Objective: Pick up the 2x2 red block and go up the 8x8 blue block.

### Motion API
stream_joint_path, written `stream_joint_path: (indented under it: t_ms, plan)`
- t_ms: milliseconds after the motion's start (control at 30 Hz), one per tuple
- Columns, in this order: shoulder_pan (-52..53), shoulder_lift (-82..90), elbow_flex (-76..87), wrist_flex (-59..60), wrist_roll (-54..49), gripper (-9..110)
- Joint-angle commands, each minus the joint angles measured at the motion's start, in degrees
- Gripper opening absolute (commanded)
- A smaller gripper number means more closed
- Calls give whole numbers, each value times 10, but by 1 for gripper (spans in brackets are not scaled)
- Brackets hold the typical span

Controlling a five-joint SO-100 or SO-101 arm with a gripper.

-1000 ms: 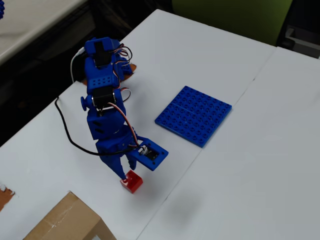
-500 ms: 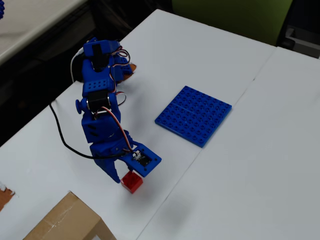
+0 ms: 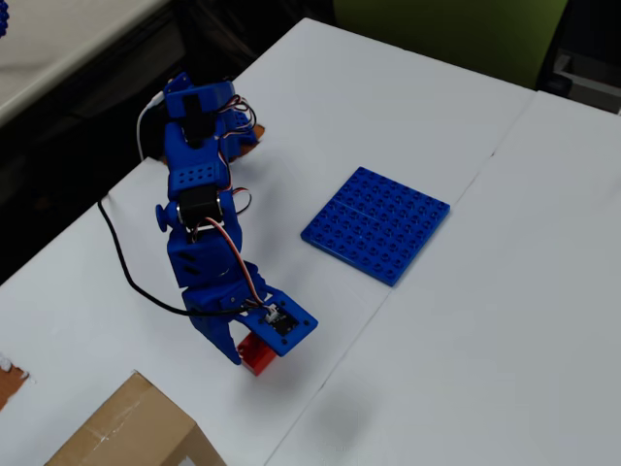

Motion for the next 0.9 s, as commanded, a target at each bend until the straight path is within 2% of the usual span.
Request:
stream_joint_path:
  t_ms: [0, 233, 367, 867]
  plan:
    - [-10, -1, -21, -14, 4, 20]
    - [-13, -5, -21, -4, 3, 21]
    - [-17, -8, -20, -3, 6, 26]
    - [-13, 4, -20, 33, 4, 26]
